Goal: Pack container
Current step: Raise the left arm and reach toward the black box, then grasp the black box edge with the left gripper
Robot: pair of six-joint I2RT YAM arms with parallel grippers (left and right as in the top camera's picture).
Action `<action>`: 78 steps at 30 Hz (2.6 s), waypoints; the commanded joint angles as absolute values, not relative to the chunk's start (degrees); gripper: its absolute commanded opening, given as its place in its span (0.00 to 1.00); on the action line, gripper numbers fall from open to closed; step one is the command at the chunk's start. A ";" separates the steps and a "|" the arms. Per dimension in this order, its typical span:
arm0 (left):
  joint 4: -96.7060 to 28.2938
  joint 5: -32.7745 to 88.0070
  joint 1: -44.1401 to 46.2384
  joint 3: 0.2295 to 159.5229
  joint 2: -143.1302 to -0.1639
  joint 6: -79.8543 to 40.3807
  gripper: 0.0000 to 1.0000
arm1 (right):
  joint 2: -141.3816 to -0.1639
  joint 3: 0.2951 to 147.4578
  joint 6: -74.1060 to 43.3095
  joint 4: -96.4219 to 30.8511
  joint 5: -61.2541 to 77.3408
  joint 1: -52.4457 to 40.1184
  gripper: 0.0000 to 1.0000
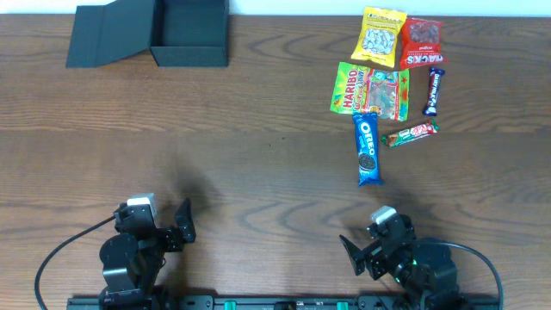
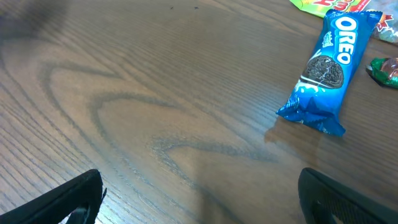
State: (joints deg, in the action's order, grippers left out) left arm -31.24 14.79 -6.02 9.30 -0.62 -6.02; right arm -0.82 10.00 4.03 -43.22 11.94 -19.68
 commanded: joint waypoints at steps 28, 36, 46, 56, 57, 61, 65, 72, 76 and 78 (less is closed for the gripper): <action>-31.70 24.45 -6.35 8.80 -0.21 -30.79 0.95 | -0.32 9.63 4.80 -43.22 11.79 -20.32 0.99; -12.40 22.61 -6.37 8.80 -0.40 -35.73 0.95 | -0.32 9.63 4.80 -43.22 11.79 -20.32 0.99; 3.86 25.21 -6.35 21.37 -35.64 -17.76 0.95 | -0.32 9.61 4.80 -43.22 11.79 -20.32 0.99; -14.50 18.22 -3.86 63.44 -81.65 1.10 0.95 | -0.32 9.61 4.80 -43.20 11.79 -20.32 0.99; -15.77 16.34 -3.20 67.13 -85.30 1.87 0.95 | -0.32 9.61 4.80 -43.20 11.79 -20.32 0.99; -19.99 8.91 -0.19 81.32 -99.26 4.84 0.95 | -0.32 9.63 4.80 -43.22 11.79 -20.32 0.99; -22.94 5.85 1.89 94.65 -112.16 5.80 0.95 | -0.32 9.61 4.80 -43.20 11.79 -20.32 0.99; -23.70 5.32 2.98 113.34 -131.92 3.20 0.95 | -0.32 9.63 4.80 -43.22 11.79 -20.32 0.99; -23.57 5.39 3.03 115.02 -136.29 -0.54 0.95 | -0.32 9.61 4.80 -43.22 11.79 -20.32 0.99; -24.25 5.41 3.05 115.02 -136.97 -1.08 0.95 | -0.32 9.63 4.80 -43.20 11.79 -20.32 0.99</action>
State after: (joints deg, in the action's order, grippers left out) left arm -22.72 5.96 2.92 114.30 -135.68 1.43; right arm -0.62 9.93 4.05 -43.03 11.90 -19.68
